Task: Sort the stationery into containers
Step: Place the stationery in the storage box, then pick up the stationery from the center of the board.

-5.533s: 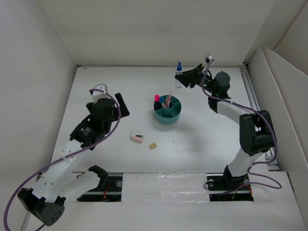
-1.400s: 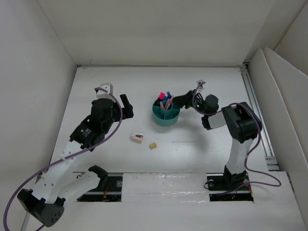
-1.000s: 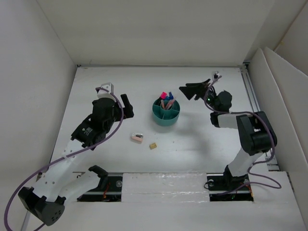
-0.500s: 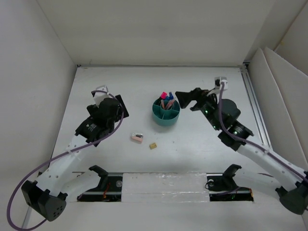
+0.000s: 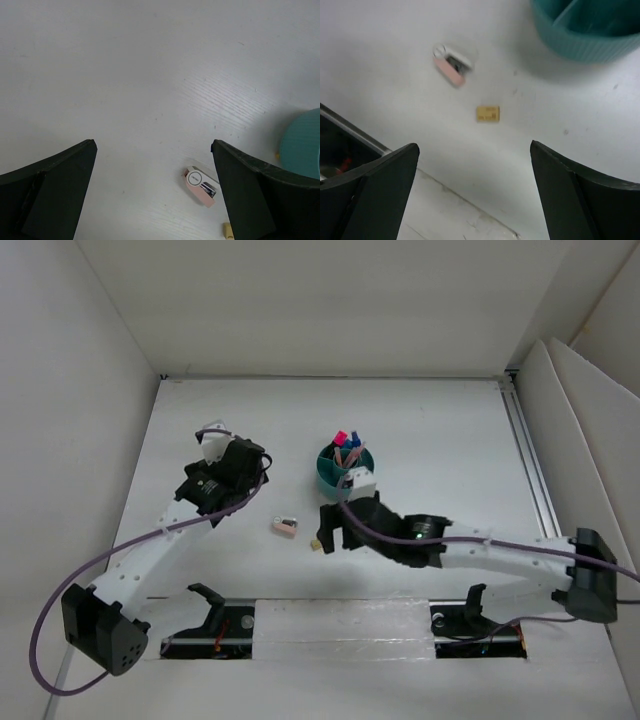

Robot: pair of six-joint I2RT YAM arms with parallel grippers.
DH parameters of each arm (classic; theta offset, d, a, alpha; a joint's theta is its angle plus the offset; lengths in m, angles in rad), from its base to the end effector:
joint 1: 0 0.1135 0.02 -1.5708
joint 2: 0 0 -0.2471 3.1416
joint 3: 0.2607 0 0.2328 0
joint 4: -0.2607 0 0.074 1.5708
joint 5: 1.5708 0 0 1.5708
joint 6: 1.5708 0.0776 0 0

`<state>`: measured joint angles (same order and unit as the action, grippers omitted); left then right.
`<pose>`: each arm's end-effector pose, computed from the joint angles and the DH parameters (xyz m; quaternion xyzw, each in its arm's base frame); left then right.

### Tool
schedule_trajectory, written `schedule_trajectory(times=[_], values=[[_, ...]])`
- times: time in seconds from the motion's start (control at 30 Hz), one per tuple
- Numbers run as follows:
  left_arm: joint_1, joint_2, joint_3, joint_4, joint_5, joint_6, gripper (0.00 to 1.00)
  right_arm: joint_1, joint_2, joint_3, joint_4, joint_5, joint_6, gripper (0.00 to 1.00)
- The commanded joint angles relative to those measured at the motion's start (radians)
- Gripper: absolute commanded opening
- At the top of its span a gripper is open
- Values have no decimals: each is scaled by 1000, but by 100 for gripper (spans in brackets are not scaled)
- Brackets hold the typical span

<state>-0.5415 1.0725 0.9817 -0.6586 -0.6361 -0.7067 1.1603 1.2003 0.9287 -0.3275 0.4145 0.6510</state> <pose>0.2219 -0.0797 0.2770 -0.1963 0.8576 0.0111 0.4753 0.1416 0.2471 0.2595 -0.1250 0.8617 0.2473 0.4252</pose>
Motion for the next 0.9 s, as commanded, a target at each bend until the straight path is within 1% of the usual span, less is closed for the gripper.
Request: schedule_trajectory(times=[0.0,0.03,0.1,0.13,0.27,0.37,0.5,0.53,0.77,0.87], values=[[15,15,43,-24,7,-42,100,84,158,12,-102,79,116,97],[41,15,43,-10,38,-8,100,102,200,30,-102,107,116,95],[72,15,43,39,74,30,100,127,313,73,-102,107,116,86],[86,3,31,51,107,45,100,139,341,85,-102,107,116,86],[86,-6,22,60,107,65,100,139,432,116,-50,107,95,86],[86,-6,21,71,127,85,100,139,491,145,-22,107,44,86],[86,-6,21,80,127,104,100,119,565,203,-22,107,15,83],[86,-6,21,80,127,104,100,110,576,212,-22,118,15,81],[86,-25,21,99,147,124,100,30,639,242,5,116,-20,80],[86,-34,21,99,159,133,100,19,639,231,33,107,-40,73]])
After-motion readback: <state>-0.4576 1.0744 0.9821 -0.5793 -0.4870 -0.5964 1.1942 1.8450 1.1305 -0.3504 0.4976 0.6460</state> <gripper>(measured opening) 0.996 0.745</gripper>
